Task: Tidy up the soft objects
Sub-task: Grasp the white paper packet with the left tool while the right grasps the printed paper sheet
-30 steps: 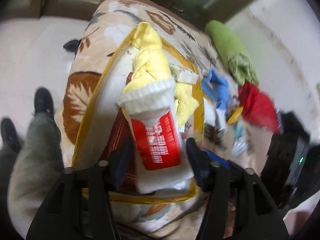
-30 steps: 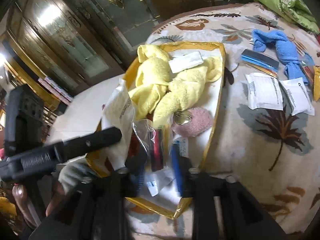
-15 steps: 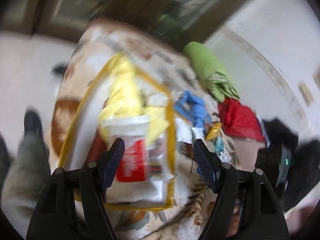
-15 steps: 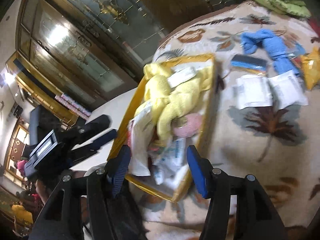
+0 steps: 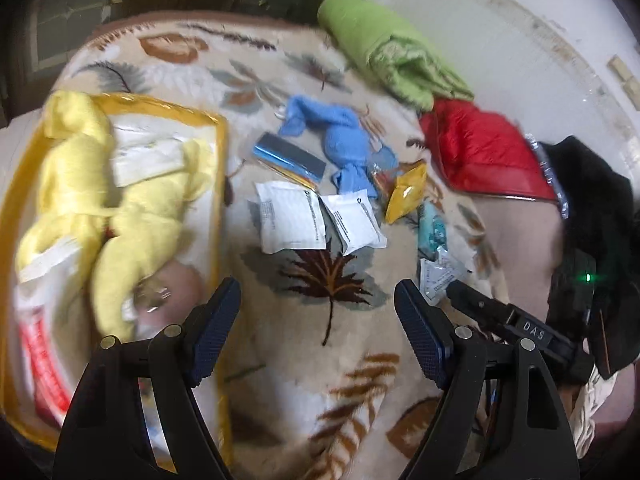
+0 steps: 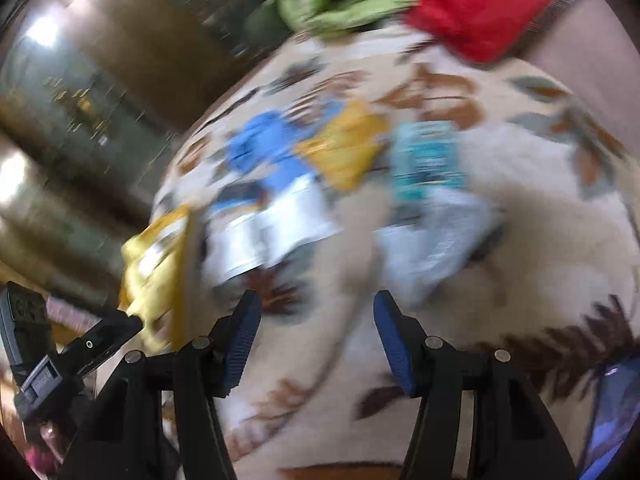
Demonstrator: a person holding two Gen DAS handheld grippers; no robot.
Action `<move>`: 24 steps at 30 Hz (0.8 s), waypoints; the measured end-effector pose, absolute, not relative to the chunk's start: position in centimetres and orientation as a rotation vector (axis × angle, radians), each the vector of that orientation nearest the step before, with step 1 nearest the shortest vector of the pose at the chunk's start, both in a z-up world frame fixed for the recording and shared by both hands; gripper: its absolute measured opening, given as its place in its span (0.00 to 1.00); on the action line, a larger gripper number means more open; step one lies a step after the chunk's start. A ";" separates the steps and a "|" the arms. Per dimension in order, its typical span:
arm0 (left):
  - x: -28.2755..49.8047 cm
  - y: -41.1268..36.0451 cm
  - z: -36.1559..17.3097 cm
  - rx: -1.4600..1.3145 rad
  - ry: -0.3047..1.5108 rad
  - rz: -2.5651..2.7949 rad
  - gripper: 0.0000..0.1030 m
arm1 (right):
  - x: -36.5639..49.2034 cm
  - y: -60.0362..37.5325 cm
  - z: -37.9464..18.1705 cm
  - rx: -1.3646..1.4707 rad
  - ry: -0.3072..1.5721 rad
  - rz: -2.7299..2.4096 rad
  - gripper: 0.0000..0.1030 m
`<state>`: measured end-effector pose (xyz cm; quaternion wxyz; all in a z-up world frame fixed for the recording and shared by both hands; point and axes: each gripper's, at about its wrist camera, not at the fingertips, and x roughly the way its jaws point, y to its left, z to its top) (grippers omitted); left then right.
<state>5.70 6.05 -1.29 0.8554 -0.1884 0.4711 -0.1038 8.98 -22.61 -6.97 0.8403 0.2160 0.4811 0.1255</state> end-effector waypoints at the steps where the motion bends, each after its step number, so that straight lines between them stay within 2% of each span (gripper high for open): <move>1: 6.2 5.7 -1.6 -0.390 1.000 -0.212 0.78 | 9.3 -23.2 -7.4 0.486 1.018 0.253 0.57; 11: 12.1 4.4 -4.7 -0.313 1.108 -0.147 0.78 | 12.5 -25.4 -10.2 0.663 1.044 0.136 0.57; 17: 14.9 3.4 -6.1 -0.262 1.146 -0.099 0.77 | 13.4 -24.8 -10.3 0.642 1.032 0.104 0.57; 21: 16.5 2.8 -6.4 -0.198 1.162 -0.042 0.77 | 13.4 -24.5 -10.2 0.615 1.033 0.086 0.54; 24: 17.4 1.8 -7.3 -0.091 1.191 0.015 0.67 | 13.5 -24.3 -10.3 0.591 1.039 0.074 0.48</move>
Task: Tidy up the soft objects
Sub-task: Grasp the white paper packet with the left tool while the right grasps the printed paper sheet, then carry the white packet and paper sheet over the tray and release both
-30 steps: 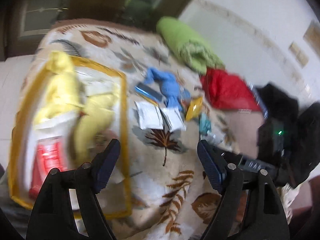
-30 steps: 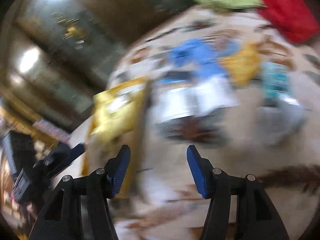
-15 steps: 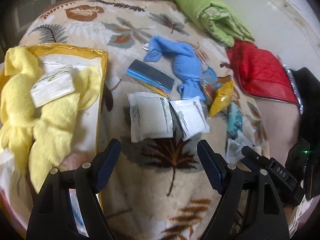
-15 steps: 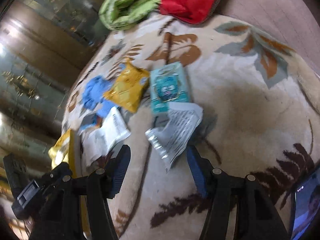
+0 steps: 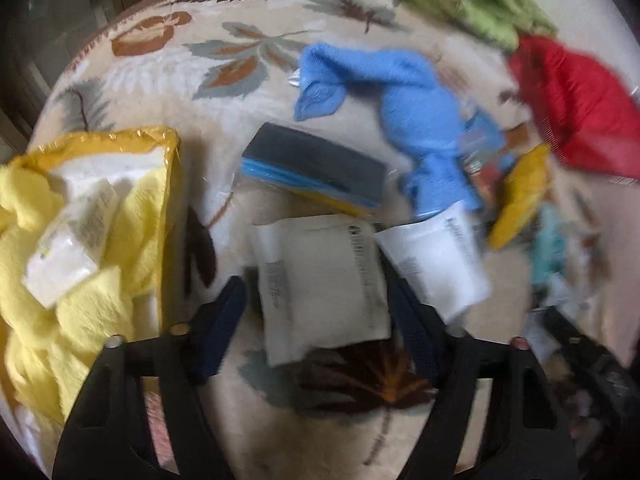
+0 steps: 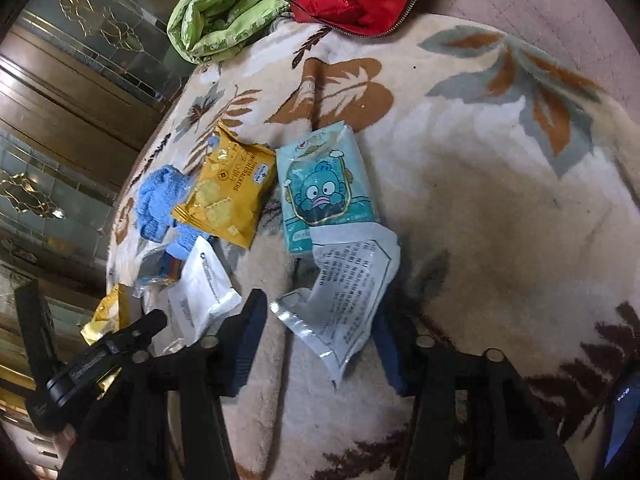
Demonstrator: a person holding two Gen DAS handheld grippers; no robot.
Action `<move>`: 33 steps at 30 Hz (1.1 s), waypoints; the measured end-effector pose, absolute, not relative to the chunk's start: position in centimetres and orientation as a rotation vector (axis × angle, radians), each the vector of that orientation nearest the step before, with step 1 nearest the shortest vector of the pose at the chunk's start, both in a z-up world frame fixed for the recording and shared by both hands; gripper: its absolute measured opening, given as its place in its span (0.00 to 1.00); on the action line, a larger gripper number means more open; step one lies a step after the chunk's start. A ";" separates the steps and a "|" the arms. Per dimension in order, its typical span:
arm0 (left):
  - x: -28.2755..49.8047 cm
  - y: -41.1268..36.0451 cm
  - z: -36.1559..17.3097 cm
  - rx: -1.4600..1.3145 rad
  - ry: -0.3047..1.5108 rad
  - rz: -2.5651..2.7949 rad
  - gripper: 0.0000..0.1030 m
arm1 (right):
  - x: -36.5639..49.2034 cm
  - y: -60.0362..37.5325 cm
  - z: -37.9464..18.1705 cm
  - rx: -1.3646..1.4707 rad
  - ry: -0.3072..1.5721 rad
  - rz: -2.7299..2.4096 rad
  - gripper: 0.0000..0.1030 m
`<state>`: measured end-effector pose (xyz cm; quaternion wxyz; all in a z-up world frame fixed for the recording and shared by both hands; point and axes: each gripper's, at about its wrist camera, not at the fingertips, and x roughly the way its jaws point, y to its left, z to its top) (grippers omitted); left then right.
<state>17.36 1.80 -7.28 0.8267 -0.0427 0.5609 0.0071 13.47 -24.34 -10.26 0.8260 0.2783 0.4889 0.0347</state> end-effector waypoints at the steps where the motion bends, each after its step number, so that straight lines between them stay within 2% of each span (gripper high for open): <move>1: 17.5 1.5 -7.4 -0.080 1.202 0.009 0.65 | 13.5 -24.3 -10.2 0.588 1.040 0.071 0.48; 9: 18.8 0.3 -8.4 0.013 1.250 0.031 0.65 | 13.6 -23.9 -10.3 0.554 1.046 0.047 0.47; 11: 18.4 0.5 -8.1 0.032 1.229 0.017 0.48 | 13.7 -23.7 -10.2 0.536 1.046 0.042 0.47; 14: 16.9 1.2 -7.8 -0.012 1.219 -0.044 0.43 | 13.6 -23.4 -10.1 0.509 1.044 0.043 0.45; 20: 12.4 2.4 -6.9 -0.172 1.164 -0.213 0.42 | 12.7 -23.0 -10.0 0.470 1.030 0.060 0.34; 33: 4.1 5.9 -1.4 -0.420 0.941 -0.270 0.42 | 8.6 -16.7 -6.6 0.427 1.009 0.424 0.34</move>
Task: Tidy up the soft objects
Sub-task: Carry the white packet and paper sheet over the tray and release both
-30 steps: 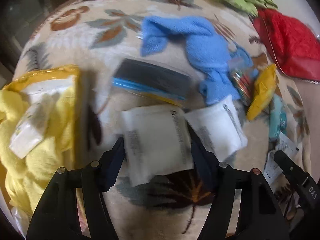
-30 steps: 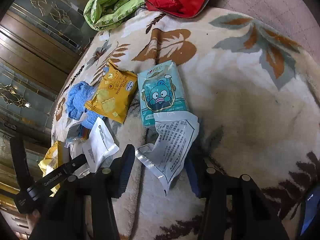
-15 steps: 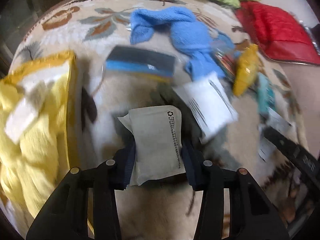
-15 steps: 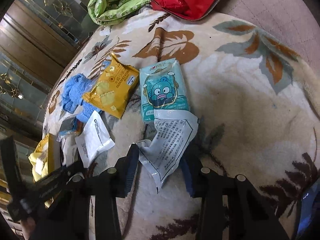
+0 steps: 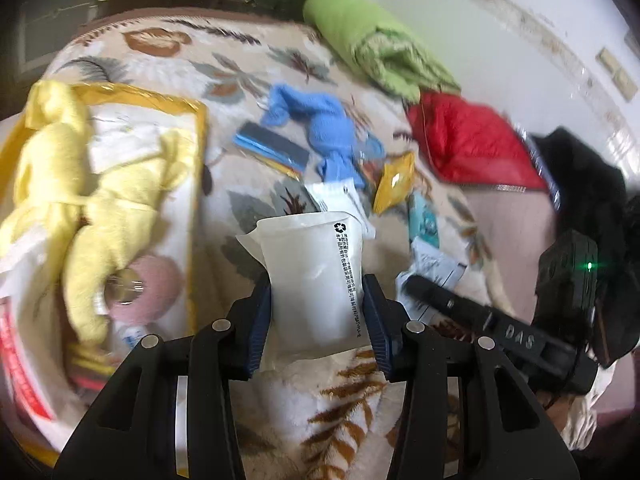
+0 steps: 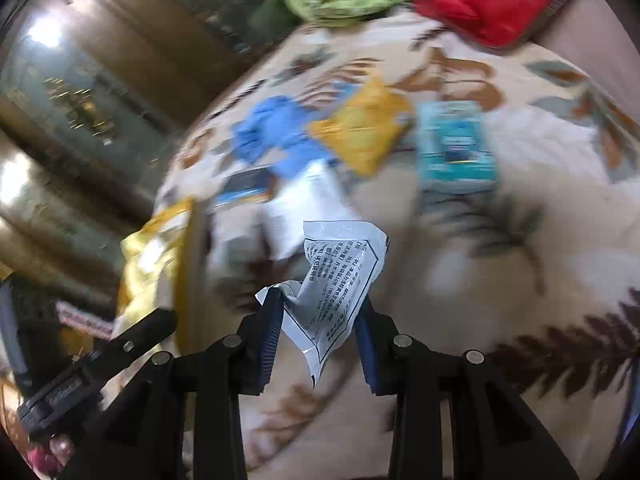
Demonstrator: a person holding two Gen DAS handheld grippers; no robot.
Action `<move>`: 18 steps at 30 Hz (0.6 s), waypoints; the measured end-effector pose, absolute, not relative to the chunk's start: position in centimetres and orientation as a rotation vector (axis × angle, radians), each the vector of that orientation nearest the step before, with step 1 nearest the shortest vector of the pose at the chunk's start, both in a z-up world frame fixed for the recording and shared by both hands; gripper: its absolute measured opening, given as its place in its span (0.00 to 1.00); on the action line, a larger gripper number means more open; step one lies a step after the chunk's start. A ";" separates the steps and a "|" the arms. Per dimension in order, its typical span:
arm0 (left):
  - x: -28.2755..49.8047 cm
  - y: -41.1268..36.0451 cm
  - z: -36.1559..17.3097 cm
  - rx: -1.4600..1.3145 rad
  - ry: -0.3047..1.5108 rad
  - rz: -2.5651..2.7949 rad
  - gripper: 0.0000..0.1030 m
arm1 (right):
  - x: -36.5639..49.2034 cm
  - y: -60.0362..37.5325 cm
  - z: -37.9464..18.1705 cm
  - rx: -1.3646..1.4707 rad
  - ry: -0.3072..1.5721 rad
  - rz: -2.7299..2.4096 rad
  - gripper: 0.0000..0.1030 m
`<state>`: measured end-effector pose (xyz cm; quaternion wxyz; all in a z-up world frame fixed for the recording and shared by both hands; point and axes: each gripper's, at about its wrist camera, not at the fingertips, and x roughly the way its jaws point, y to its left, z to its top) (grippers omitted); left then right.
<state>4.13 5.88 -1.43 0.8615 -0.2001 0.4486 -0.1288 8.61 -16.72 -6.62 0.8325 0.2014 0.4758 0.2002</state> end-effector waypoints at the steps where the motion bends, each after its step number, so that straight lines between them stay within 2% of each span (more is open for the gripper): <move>1: 3.9 6.2 -1.0 -0.424 0.930 -0.265 0.42 | 8.5 -16.0 -6.3 0.417 1.008 0.448 0.34; 9: 0.7 14.0 3.3 -0.470 0.821 -0.164 0.42 | 6.8 -6.9 -2.8 0.300 0.980 0.679 0.34; 15: 1.4 20.9 3.0 -0.515 0.823 -0.077 0.42 | 8.2 -0.8 -2.1 0.230 0.989 0.761 0.34; 18: 2.8 22.4 1.9 -0.439 0.848 -0.014 0.42 | 9.5 2.4 -2.5 0.138 0.993 0.760 0.34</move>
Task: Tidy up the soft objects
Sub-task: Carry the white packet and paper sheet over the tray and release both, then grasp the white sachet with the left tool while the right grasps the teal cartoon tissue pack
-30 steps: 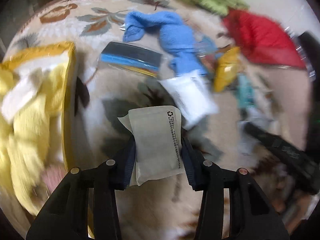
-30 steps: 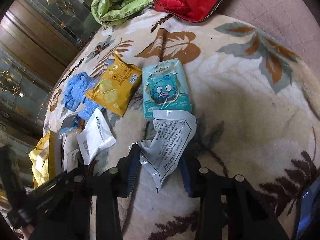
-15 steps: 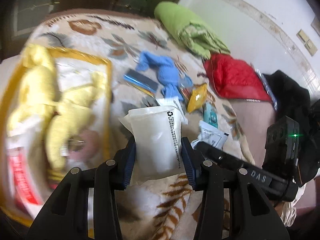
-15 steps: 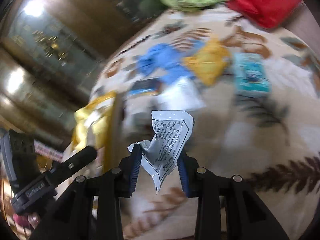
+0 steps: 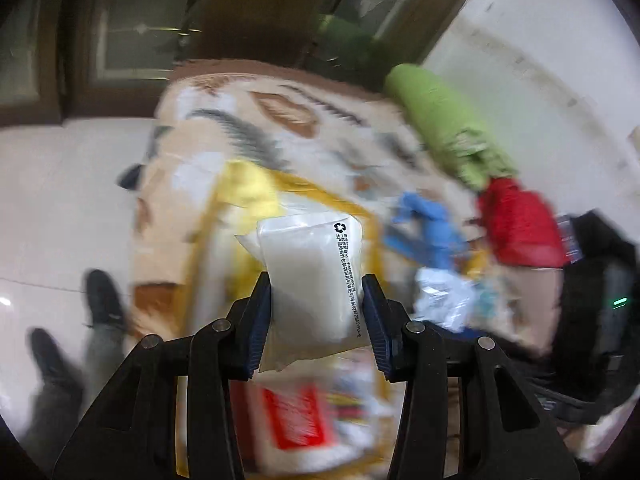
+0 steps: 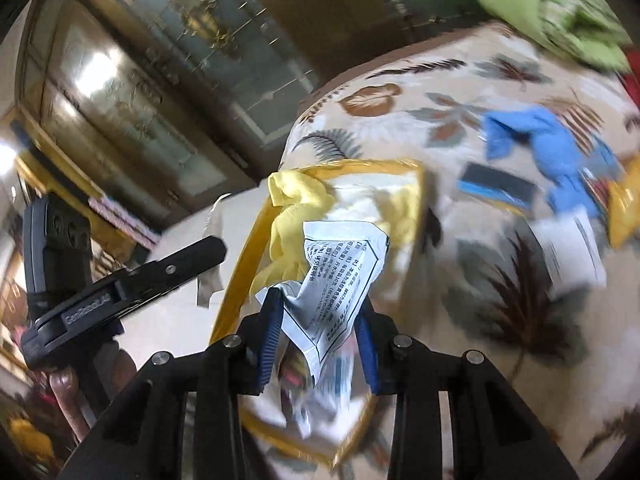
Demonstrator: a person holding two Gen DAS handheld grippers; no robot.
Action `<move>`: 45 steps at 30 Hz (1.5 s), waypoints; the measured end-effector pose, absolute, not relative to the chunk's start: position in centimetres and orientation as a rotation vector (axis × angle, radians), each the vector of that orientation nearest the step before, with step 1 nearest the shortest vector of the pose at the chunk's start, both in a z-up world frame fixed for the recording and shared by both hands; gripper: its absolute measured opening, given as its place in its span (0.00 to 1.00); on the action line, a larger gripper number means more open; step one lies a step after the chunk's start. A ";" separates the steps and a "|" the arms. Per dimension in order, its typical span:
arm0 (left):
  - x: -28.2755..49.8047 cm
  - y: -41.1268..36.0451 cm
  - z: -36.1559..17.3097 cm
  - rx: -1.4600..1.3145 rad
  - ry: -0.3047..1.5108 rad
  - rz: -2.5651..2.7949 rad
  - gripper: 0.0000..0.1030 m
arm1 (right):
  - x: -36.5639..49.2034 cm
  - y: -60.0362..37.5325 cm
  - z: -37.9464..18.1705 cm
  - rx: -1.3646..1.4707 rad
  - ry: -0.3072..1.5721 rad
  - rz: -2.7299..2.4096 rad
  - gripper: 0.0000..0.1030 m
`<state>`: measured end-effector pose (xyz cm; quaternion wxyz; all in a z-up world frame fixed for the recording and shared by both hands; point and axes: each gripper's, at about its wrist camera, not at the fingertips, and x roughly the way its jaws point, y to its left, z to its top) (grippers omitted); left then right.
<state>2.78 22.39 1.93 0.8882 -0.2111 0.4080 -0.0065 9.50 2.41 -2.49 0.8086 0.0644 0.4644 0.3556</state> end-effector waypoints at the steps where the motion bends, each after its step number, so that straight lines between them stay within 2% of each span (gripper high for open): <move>1: 3.1 23.1 1.2 -0.456 0.860 -0.015 0.42 | 9.8 2.9 -2.7 0.130 1.000 0.760 0.34; 4: 3.0 24.4 -1.0 -0.548 0.866 -0.028 0.42 | 10.9 4.4 -3.5 0.094 1.022 0.764 0.34; 10: 3.9 24.5 -2.7 -0.542 0.899 -0.013 0.45 | 12.0 6.7 -5.3 0.021 1.041 0.751 0.36; 12: 4.1 25.3 -3.9 -0.627 0.907 -0.014 0.50 | 12.2 6.5 -5.8 0.063 1.061 0.765 0.36; 13: 4.3 25.7 -4.3 -0.666 0.916 -0.018 0.59 | 12.2 6.3 -5.7 0.080 1.062 0.773 0.37; 15: 4.3 26.3 -4.8 -0.713 0.917 -0.007 0.60 | 12.2 6.1 -5.3 0.087 1.056 0.770 0.40; 17: 3.8 26.5 -4.5 -0.746 0.886 -0.042 0.60 | 11.9 5.4 -4.4 0.108 1.028 0.771 0.51; 19: 2.8 26.8 -3.4 -0.765 0.812 -0.043 0.60 | 11.7 4.8 -3.8 0.140 1.014 0.776 0.55; 21: 1.6 26.7 -1.9 -0.740 0.727 -0.030 0.65 | 11.2 3.7 -3.2 0.173 1.005 0.784 0.55; 23: 0.6 26.5 -0.9 -0.728 0.672 -0.013 0.75 | 10.7 2.5 -2.9 0.199 0.992 0.774 0.55; 25: 0.2 25.9 -0.4 -0.709 0.665 -0.019 0.76 | 10.3 0.5 -2.9 0.228 0.994 0.755 0.55; 35: 0.7 17.7 2.0 -0.564 0.719 -0.106 0.76 | 10.3 -11.8 -4.1 0.262 1.031 0.518 0.55; 45: 9.0 4.4 -1.3 -0.406 1.000 -0.250 0.76 | 13.2 -21.6 -4.3 0.400 0.986 0.314 0.55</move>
